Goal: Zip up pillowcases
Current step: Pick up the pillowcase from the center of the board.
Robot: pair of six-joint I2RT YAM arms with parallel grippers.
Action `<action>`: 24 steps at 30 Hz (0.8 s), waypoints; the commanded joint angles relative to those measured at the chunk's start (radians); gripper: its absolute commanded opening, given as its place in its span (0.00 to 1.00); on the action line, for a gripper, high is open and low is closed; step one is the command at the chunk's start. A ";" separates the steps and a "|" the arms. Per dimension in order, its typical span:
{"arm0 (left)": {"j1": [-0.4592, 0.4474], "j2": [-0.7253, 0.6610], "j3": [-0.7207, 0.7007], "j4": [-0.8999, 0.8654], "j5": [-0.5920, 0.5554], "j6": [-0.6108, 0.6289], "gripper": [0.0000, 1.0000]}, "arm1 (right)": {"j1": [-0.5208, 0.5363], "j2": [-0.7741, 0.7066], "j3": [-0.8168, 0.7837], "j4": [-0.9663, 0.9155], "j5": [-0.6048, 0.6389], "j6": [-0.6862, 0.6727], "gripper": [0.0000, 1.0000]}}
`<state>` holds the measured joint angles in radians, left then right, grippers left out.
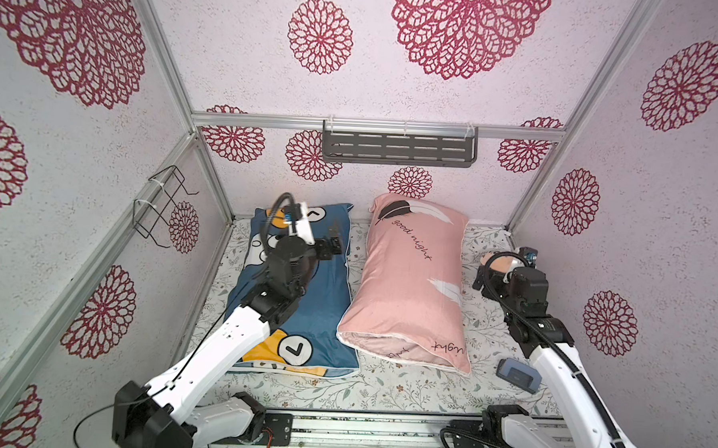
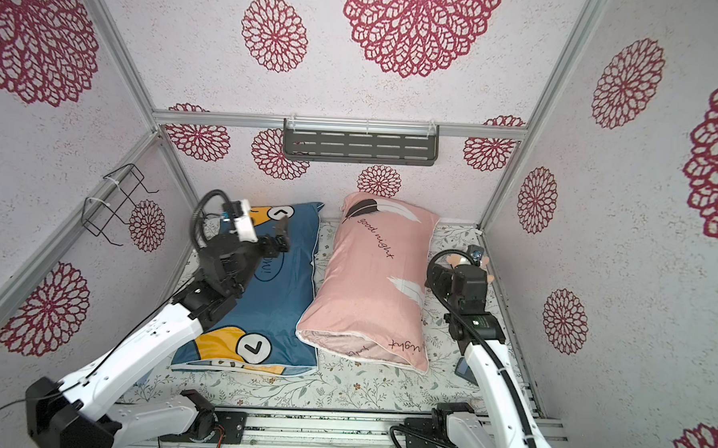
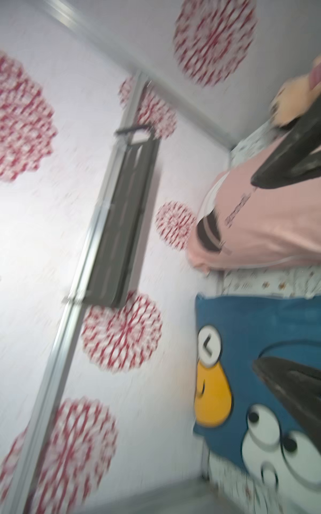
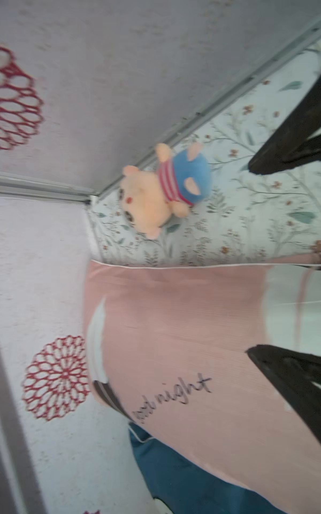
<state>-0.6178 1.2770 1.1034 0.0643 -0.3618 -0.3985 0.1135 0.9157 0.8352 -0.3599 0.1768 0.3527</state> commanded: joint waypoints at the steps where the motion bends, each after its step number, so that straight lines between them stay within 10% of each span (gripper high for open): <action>1: -0.124 0.182 0.067 -0.191 0.197 -0.109 0.96 | 0.036 -0.052 -0.004 -0.435 -0.195 0.148 0.95; 10: -0.237 0.714 0.387 -0.104 0.494 -0.237 0.90 | 0.079 -0.152 -0.029 -0.708 -0.314 0.178 0.93; 15: -0.099 0.961 0.480 -0.190 0.478 -0.367 0.84 | 0.080 -0.141 -0.097 -0.657 -0.355 0.177 0.92; 24: 0.072 1.000 0.395 -0.095 0.463 -0.421 0.85 | 0.025 -0.145 -0.208 -0.409 -0.522 0.241 0.91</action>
<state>-0.6521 2.1994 1.5681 0.0616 0.2523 -0.8047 0.1703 0.8001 0.6392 -0.8825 -0.2497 0.5343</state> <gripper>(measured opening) 0.847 0.915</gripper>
